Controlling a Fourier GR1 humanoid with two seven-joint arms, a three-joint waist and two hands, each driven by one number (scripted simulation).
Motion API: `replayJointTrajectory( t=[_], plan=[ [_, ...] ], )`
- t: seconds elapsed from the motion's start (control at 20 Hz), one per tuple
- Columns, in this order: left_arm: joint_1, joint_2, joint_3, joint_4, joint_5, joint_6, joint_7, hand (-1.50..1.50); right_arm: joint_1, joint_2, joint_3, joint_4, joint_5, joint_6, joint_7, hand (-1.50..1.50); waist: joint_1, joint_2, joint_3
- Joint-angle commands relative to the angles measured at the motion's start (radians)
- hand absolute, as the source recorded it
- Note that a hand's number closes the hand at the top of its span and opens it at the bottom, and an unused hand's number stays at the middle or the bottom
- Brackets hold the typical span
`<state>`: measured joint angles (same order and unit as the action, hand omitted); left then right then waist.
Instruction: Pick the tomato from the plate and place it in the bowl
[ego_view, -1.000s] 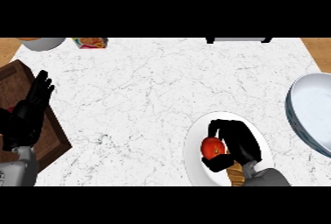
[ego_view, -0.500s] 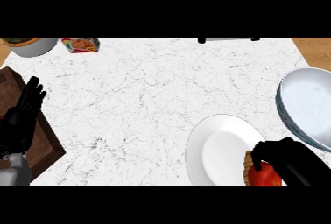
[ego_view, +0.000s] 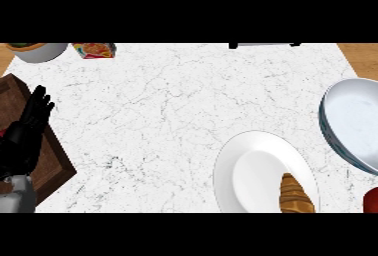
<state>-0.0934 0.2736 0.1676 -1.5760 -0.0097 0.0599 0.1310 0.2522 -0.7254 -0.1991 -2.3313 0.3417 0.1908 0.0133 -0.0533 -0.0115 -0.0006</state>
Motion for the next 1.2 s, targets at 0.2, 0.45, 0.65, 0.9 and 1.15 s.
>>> replayJointTrajectory(
  t=[0.2,0.45,0.65,0.9,1.15],
  plan=[
    [-0.038,0.011,-0.016,-0.045,0.007,-0.03,0.051,0.0,-0.068,-0.071,-0.35,0.26,-0.325,0.167,-0.093,1.5,0.052,0.01,0.001],
    [-0.034,-0.031,-0.045,0.03,-0.024,-0.032,-0.031,0.0,-0.195,-0.088,-0.3,0.437,-0.288,0.215,-0.115,1.5,0.061,0.014,0.001],
    [-0.084,-0.026,-0.028,0.042,-0.024,-0.015,0.019,0.0,-0.36,-0.062,-0.148,0.61,-0.167,0.14,-0.128,1.5,0.08,0.018,0.001],
    [-0.055,-0.045,-0.045,-0.002,-0.027,-0.022,0.012,0.0,-0.48,-0.059,-0.116,0.921,-0.062,0.117,-0.352,1.5,0.078,0.017,0.002],
    [-0.075,-0.018,-0.014,-0.018,-0.023,-0.03,0.05,0.0,-0.651,-0.019,-0.047,1.076,0.016,0.074,-0.359,1.5,0.07,0.014,0.001]
  ],
)
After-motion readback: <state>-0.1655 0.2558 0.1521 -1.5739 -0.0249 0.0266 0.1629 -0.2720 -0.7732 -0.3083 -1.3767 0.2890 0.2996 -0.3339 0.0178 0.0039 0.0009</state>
